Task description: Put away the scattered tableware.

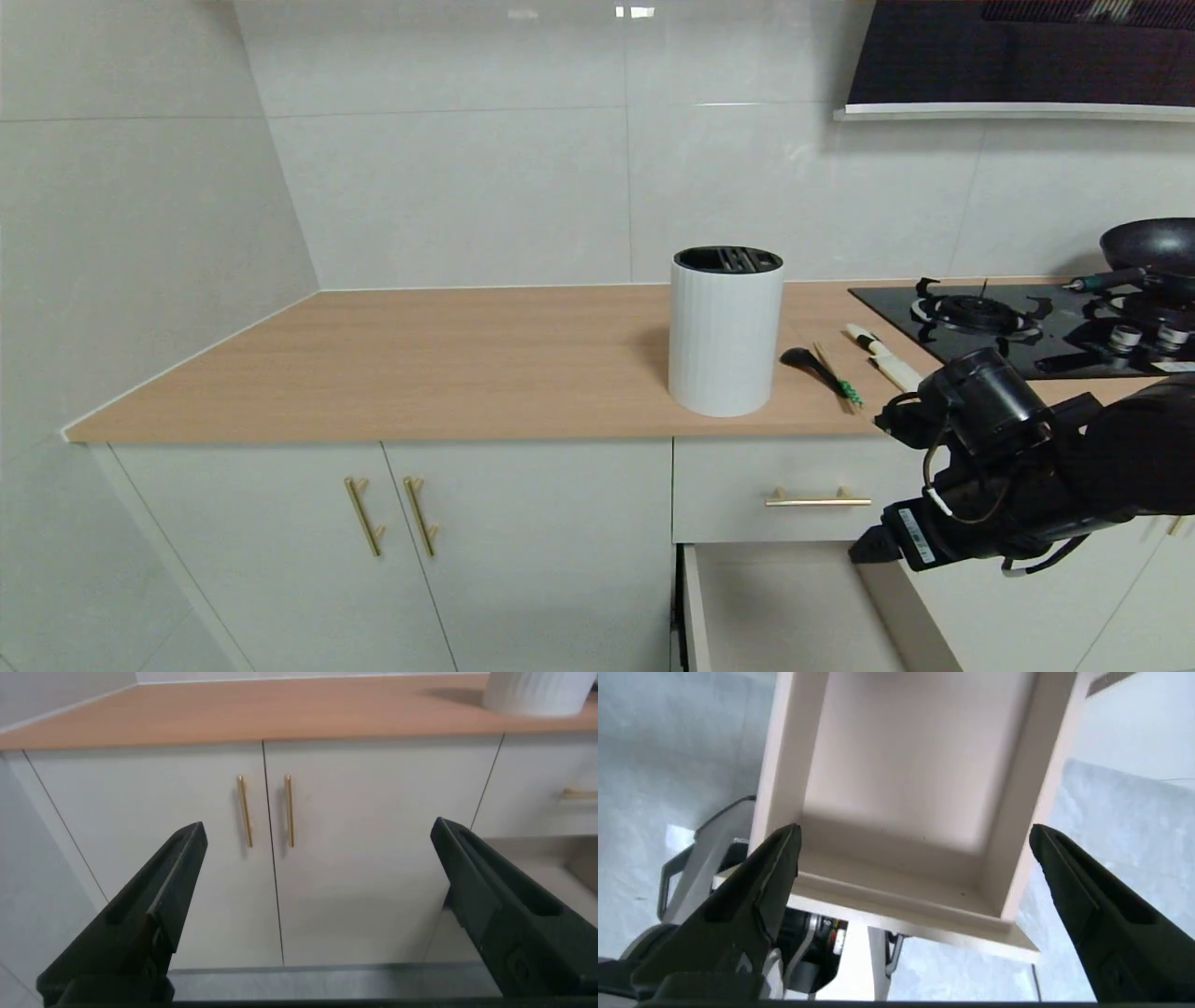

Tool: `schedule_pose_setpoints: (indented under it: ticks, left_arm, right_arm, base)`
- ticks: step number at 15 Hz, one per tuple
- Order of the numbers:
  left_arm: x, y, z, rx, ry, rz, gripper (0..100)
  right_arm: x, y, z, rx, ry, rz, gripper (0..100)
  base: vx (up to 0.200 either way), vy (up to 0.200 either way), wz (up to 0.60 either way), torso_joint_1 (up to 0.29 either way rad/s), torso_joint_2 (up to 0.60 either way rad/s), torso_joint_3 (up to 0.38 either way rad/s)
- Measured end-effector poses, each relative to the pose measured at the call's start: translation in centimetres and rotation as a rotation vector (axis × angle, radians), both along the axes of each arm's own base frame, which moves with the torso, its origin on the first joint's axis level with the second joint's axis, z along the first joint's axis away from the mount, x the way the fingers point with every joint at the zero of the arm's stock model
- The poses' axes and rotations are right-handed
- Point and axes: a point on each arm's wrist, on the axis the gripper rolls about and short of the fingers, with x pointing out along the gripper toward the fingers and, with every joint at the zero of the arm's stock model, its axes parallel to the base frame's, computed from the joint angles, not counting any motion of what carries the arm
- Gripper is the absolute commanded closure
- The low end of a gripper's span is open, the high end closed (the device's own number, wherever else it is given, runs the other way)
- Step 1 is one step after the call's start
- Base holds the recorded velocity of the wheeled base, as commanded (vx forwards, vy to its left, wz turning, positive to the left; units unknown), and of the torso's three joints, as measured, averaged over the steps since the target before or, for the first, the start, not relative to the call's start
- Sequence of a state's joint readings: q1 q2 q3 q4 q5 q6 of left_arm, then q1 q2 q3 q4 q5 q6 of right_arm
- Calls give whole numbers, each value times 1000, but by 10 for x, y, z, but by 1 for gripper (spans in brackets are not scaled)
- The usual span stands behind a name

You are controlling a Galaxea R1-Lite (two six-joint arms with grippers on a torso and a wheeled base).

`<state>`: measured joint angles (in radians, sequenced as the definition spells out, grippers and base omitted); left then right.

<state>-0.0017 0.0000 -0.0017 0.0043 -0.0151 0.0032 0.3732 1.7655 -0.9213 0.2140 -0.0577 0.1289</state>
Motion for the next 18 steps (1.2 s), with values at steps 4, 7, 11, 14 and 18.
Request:
schedule_pose_setpoints:
  ticks: [4, 7, 11, 14, 18]
  left_arm:
    - [0, 0, 0, 0, 0, 0, 0]
    - [0, 0, 0, 0, 0, -1, 0]
    - [0, 0, 0, 0, 0, 0, 0]
    - [0, 0, 0, 0, 0, 0, 0]
    - [0, 0, 0, 0, 0, 0, 0]
  right_arm:
    - [5, 2, 2, 13, -61, -6, 0]
    - [27, 0, 26, 50, -207, -40, 0]
    - [71, -3, 57, 71, -341, -107, 0]
    - [101, -9, 57, 46, -398, -176, 0]
    - [131, -22, 41, 31, -390, -234, 0]
  base:
    - [0, 0, 0, 33, -70, -42]
    - [0, 0, 0, 0, 0, 0]
    - [0, 0, 0, 0, 0, 0]
    - [0, 0, 0, 0, 0, 0]
    - [0, 0, 0, 0, 0, 0]
